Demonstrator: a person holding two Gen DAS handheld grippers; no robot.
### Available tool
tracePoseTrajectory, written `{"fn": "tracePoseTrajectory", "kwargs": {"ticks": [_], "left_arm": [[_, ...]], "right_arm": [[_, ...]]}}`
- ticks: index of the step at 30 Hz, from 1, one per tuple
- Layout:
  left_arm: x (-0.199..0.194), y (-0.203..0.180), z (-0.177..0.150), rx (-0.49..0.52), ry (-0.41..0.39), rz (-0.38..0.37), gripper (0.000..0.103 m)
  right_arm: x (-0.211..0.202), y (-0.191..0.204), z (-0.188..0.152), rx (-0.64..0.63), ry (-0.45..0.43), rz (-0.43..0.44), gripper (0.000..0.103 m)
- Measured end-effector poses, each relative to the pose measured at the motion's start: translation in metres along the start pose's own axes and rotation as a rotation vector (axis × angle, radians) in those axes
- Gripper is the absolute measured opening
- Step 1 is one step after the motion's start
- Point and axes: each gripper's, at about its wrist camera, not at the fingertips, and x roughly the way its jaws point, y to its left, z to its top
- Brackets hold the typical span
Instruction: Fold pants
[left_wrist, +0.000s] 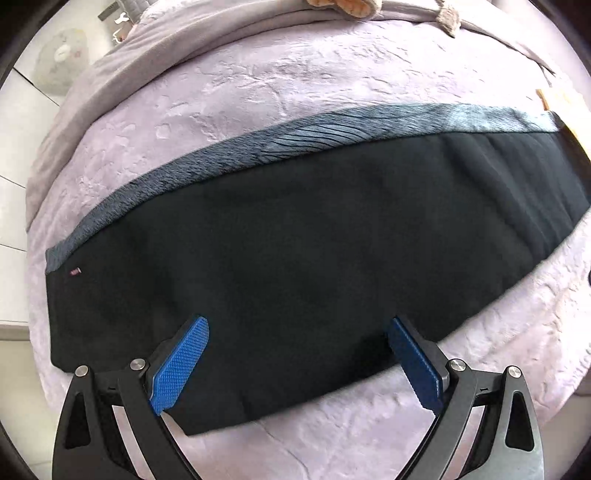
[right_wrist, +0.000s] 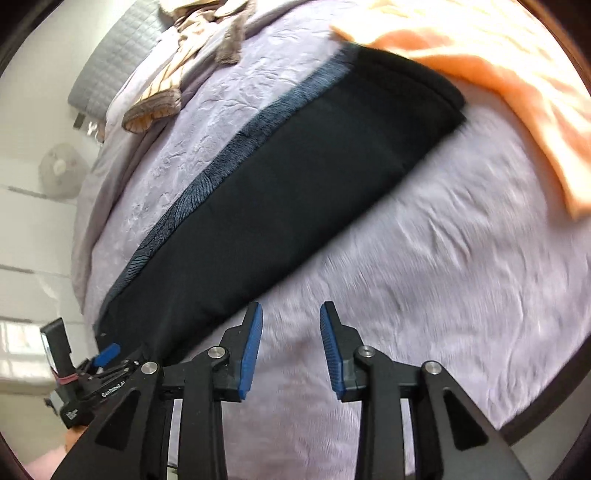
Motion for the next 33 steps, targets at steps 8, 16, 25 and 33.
{"fn": "tracePoseTrajectory", "kwargs": {"ticks": [8,16,25,33], "left_arm": [[-0.012,-0.041,-0.001,0.063,0.018,-0.028,0.098],[-0.024,-0.069,0.003,0.099,0.04,-0.06,0.098],[-0.052,-0.108,0.002,0.088,0.047,-0.05,0.099],[-0.068,-0.137,0.004,0.046,0.065,-0.033,0.099]], "right_arm": [[-0.006,-0.024,-0.018,0.094,0.016,0.018,0.037],[-0.007,-0.026,-0.026,0.097,0.056,0.033,0.054],[-0.018,-0.018,-0.013,0.026,0.091,0.075,0.074],[-0.035,-0.013,0.006,-0.102,0.106,0.014,0.084]]}}
